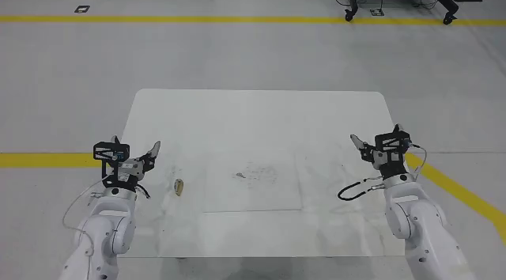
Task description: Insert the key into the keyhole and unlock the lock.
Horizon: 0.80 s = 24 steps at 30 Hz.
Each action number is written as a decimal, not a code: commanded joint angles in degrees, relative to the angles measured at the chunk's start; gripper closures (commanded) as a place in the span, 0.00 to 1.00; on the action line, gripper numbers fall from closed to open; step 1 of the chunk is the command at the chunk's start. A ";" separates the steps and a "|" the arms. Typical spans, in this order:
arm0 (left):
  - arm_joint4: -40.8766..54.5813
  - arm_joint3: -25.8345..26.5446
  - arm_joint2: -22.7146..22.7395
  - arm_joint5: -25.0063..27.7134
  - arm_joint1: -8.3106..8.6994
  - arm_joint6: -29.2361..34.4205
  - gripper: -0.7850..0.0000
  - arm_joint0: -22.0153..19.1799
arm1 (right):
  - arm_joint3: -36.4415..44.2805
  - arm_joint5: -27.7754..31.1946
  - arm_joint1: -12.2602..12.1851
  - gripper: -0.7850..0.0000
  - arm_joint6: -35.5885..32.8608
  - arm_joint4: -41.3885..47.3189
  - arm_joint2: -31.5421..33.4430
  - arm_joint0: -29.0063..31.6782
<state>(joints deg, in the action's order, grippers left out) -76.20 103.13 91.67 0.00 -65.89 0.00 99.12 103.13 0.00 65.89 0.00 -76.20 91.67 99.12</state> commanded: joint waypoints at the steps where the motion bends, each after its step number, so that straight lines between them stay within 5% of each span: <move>1: 0.00 0.00 0.00 0.00 0.00 0.00 0.00 0.00 | 0.45 1.35 -0.01 0.00 -0.12 -0.91 -0.98 -0.19; 10: 0.00 0.00 0.00 0.00 0.00 0.00 0.00 0.00 | -0.61 13.16 1.37 0.00 -4.20 -10.44 -20.77 -9.24; 24: 0.00 0.00 0.00 0.00 0.00 0.00 0.00 0.00 | -1.89 13.04 1.57 0.00 -5.90 -10.76 -21.65 -10.98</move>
<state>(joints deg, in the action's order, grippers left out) -76.20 103.13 91.67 0.00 -65.89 0.00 99.12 101.24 13.02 67.46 -5.90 -86.97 70.03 88.15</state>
